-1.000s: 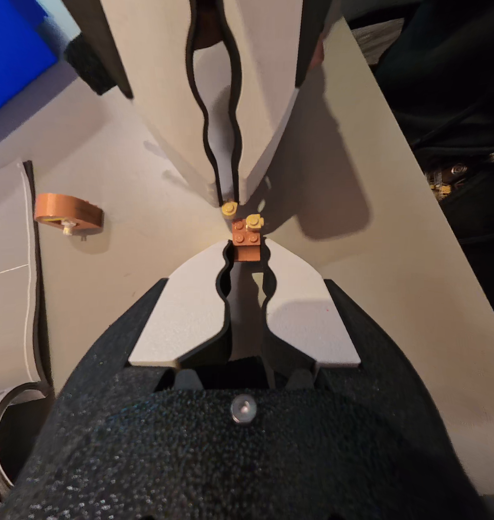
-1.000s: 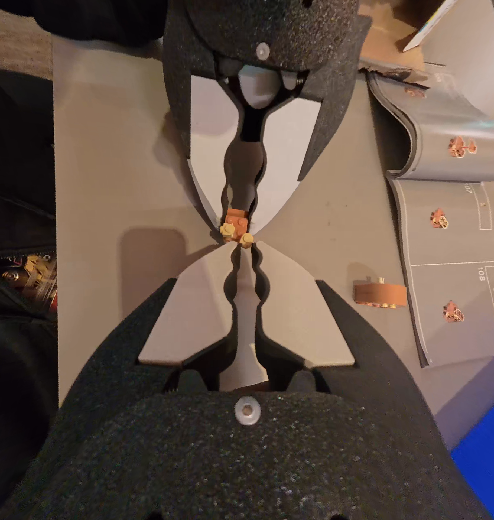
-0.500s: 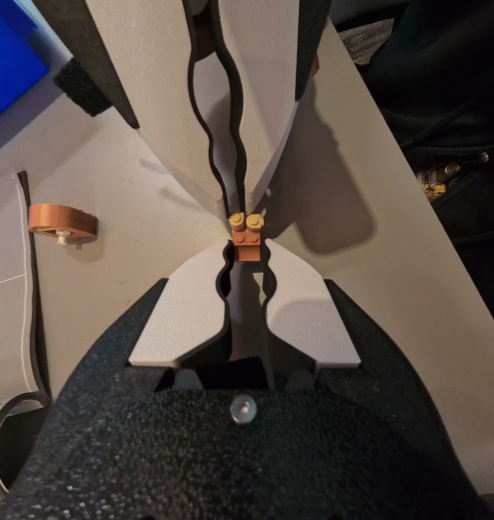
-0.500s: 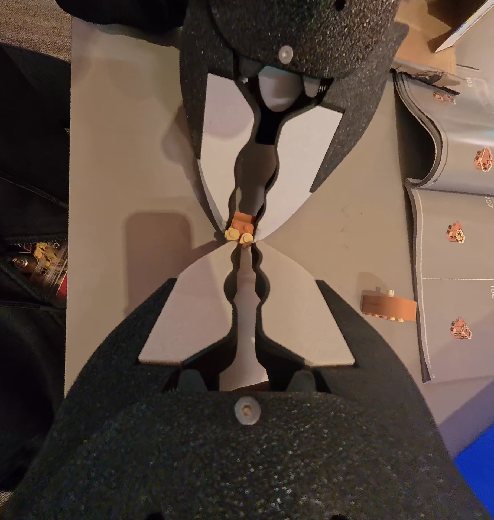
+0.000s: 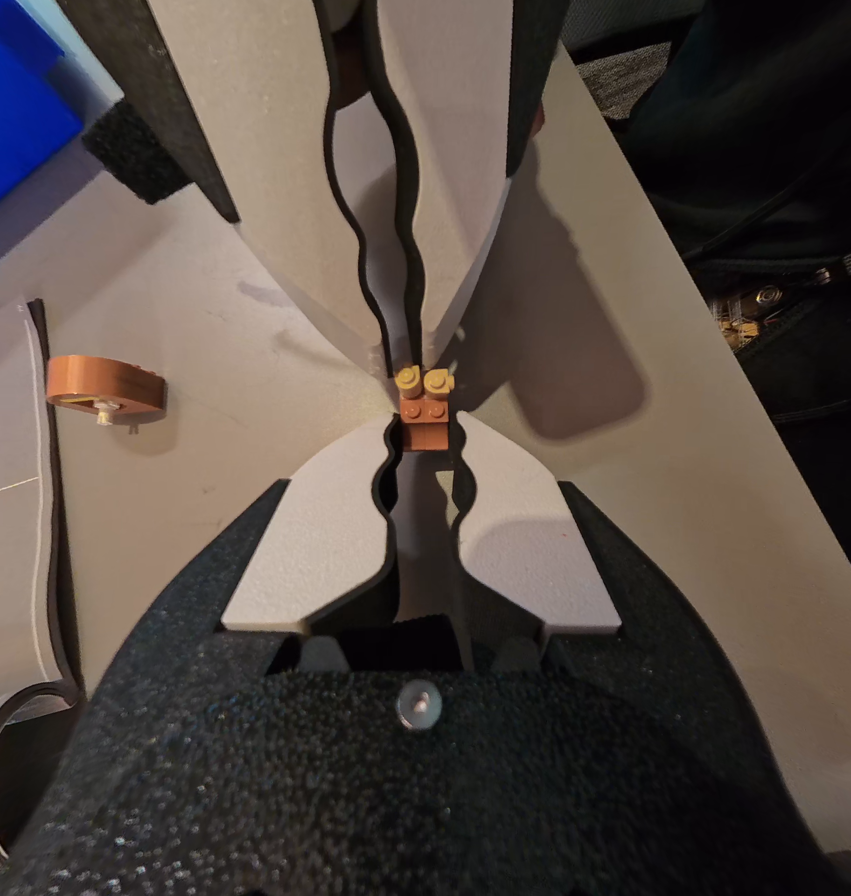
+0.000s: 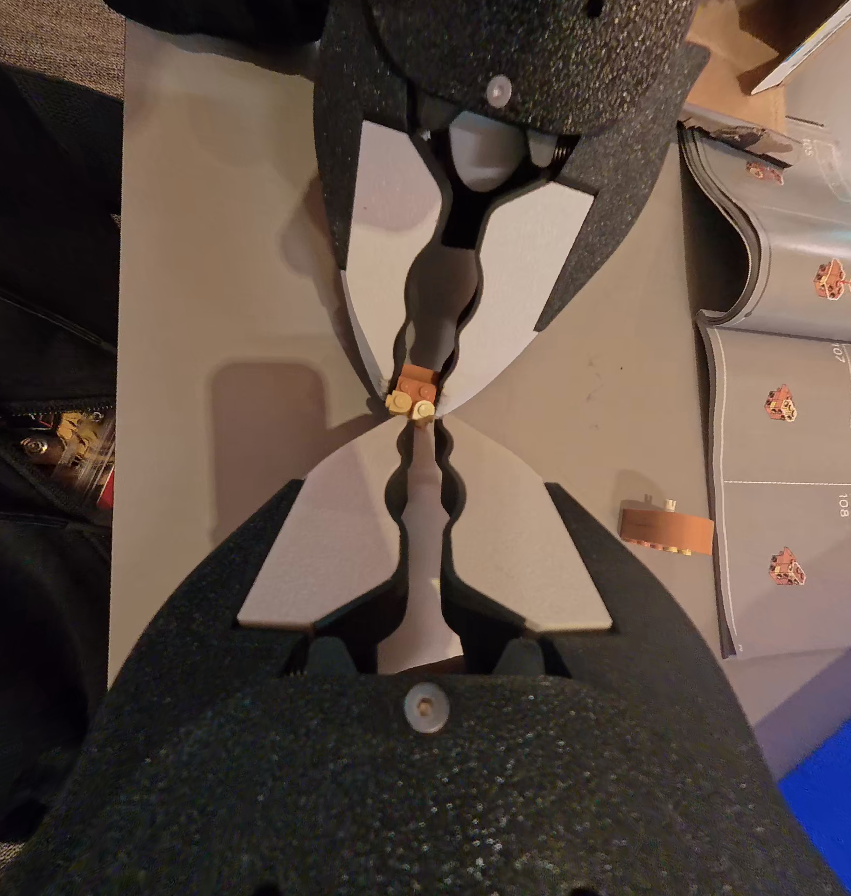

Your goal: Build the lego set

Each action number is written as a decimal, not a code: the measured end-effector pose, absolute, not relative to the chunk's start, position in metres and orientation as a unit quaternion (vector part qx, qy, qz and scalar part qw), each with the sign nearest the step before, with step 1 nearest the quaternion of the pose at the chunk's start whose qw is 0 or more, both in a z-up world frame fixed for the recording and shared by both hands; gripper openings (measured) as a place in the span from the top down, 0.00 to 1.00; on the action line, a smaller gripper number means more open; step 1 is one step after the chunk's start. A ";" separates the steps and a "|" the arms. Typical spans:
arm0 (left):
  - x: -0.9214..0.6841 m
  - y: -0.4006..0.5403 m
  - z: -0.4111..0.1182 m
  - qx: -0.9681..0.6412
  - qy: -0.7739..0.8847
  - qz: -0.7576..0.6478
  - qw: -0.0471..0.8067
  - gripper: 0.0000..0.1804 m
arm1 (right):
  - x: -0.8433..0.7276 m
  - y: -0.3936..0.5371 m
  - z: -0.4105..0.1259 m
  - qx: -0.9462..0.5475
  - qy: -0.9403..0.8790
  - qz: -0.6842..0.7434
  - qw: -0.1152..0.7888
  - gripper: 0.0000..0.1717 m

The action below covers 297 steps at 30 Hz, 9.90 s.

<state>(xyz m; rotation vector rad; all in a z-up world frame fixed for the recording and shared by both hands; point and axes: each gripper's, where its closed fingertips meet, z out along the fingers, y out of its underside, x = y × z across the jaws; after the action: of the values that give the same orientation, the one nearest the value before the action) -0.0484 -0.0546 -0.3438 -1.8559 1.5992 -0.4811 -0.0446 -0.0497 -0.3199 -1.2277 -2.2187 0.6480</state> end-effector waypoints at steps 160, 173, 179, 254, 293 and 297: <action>-0.072 -0.026 -0.355 -0.805 0.472 -0.224 0.283 0.90 | 0.004 0.100 -0.316 -0.520 -0.713 0.201 0.425 0.83; -0.076 -0.019 -0.349 -0.808 0.457 -0.216 0.303 0.85 | 0.016 0.136 -0.345 -0.684 -0.595 0.088 0.412 0.91; -0.079 -0.017 -0.342 -0.810 0.445 -0.212 0.316 0.85 | 0.010 0.137 -0.348 -0.726 -0.558 0.077 0.395 0.92; -0.124 0.046 -0.286 -0.799 0.259 -0.126 0.528 0.92 | -0.013 0.073 -0.327 -0.594 -0.658 0.247 0.391 0.89; -0.123 0.046 -0.278 -0.790 0.258 -0.098 0.547 0.93 | -0.018 0.065 -0.339 -0.525 -0.762 0.116 0.360 0.88; -0.123 0.045 -0.278 -0.790 0.259 -0.099 0.547 0.93 | -0.027 0.039 -0.342 -0.492 -0.787 0.149 0.343 0.88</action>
<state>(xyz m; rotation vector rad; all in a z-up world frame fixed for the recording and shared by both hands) -0.1225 0.0454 -0.2781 -1.8714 0.6140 -0.2351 -0.0266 0.0393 -0.3423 -1.2777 -2.0447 0.3872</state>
